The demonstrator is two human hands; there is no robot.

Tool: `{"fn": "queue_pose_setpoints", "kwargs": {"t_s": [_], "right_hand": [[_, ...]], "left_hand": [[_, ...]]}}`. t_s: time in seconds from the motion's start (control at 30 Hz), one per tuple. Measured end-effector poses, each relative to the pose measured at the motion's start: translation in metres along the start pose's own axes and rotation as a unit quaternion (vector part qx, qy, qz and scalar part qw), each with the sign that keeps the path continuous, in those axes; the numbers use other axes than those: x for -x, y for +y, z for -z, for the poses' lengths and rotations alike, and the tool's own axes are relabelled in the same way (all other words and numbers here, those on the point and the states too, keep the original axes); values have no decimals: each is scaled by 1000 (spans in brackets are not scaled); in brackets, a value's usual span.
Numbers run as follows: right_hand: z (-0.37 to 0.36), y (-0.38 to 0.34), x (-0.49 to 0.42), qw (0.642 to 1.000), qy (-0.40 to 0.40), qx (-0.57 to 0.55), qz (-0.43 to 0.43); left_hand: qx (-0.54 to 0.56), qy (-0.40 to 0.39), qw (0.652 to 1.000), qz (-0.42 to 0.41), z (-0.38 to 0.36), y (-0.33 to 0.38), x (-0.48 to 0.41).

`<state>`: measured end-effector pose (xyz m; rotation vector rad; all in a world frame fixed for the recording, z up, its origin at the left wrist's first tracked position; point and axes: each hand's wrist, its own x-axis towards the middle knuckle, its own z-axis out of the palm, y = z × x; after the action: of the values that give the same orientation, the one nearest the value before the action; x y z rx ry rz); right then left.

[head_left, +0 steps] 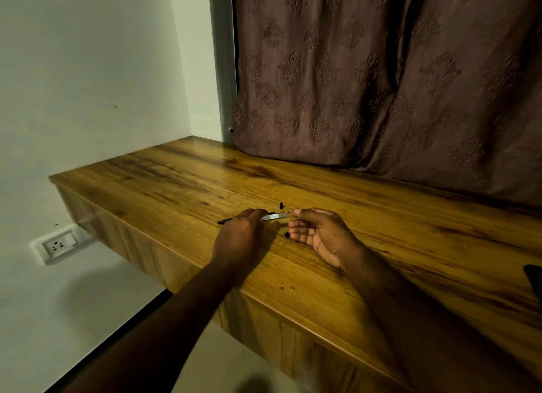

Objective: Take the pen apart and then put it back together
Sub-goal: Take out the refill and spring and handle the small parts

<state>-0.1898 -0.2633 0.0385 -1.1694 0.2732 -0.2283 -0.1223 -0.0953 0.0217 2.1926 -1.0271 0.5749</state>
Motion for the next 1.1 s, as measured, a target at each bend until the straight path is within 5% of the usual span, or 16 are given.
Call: {"fn": "queue_pose_setpoints", "kwargs": {"t_s": [0.9, 1.1], "right_hand": [[24, -6, -9, 995, 79, 35, 56], [29, 0, -15, 944, 196, 210, 163]], "left_hand": [[-35, 39, 994, 99, 2, 0, 1], [-17, 47, 992, 117, 3, 0, 1]]}}
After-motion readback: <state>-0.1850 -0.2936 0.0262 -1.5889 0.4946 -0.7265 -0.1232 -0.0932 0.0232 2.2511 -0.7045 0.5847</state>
